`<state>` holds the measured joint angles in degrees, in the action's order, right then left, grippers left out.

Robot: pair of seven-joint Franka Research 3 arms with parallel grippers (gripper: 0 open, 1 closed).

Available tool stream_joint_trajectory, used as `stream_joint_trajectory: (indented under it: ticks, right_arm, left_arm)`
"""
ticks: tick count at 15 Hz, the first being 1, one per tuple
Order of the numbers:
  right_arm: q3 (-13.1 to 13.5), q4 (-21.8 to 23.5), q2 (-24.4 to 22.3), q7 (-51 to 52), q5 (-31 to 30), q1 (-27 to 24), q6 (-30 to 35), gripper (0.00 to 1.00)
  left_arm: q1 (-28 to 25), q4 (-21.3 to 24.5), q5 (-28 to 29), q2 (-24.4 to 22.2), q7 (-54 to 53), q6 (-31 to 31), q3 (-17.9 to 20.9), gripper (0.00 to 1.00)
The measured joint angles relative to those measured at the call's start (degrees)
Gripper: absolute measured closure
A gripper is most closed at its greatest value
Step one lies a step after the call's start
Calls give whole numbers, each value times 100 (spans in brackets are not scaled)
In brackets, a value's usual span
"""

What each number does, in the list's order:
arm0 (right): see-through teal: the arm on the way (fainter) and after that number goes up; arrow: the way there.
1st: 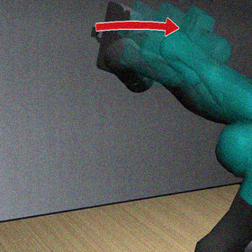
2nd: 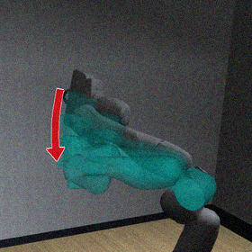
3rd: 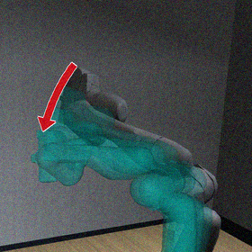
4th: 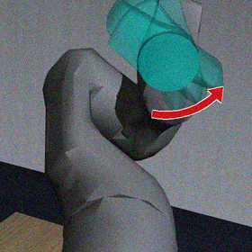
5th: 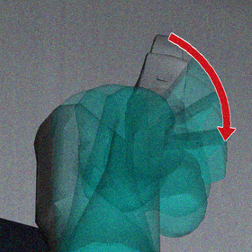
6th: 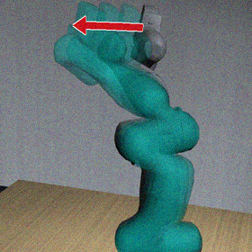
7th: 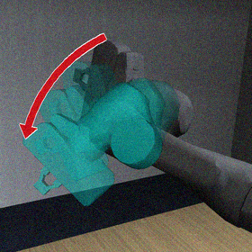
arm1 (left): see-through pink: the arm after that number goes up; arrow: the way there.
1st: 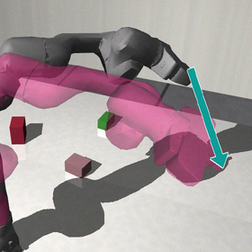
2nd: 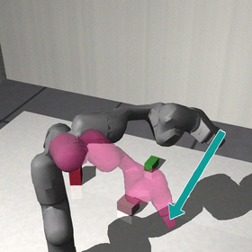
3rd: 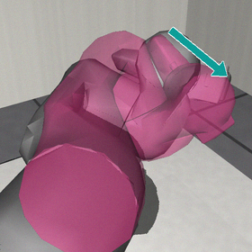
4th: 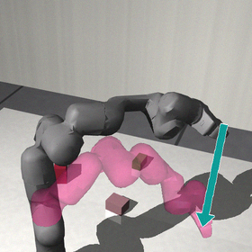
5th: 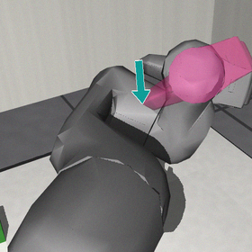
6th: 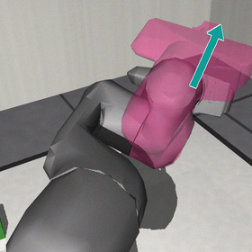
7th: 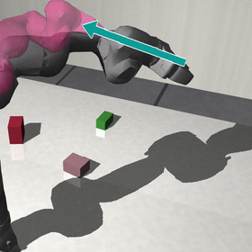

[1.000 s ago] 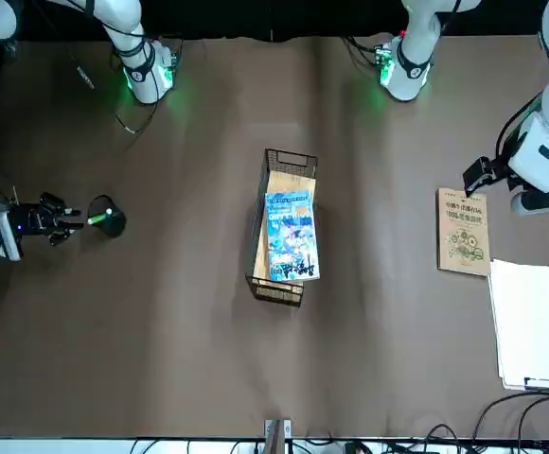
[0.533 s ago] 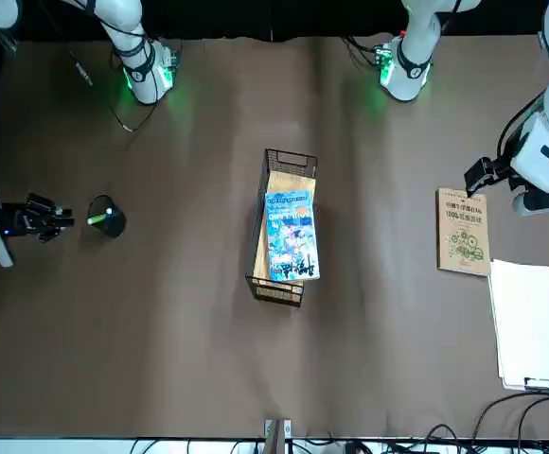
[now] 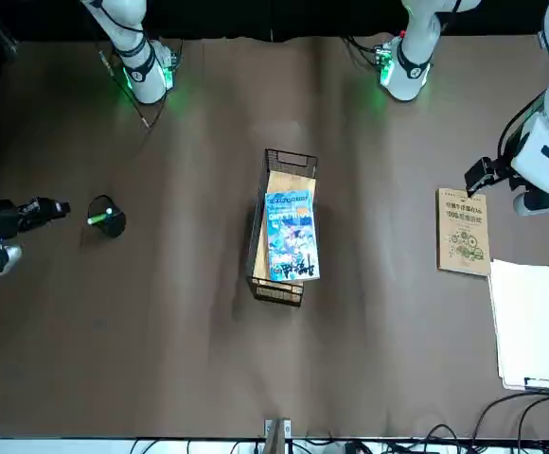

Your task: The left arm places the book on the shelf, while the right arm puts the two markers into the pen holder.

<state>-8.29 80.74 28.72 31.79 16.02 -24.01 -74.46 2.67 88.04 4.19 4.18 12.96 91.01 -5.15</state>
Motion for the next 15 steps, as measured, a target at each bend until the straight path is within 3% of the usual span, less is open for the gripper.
stream_joint_trajectory:
  ticks: [5,12,15]
  right_arm:
    - [2,-14,-663,-2199,-490,747,162,66]
    - [1,-31,-1680,-2770,-1062,1345,391,7]
    - [8,29,-1998,-2898,-1065,1497,204,2]
  left_arm:
    - [1,0,0,0,0,0,-1,0]
    - [1,0,0,0,0,-81,-1,0]
    - [1,0,0,0,0,-88,-1,0]
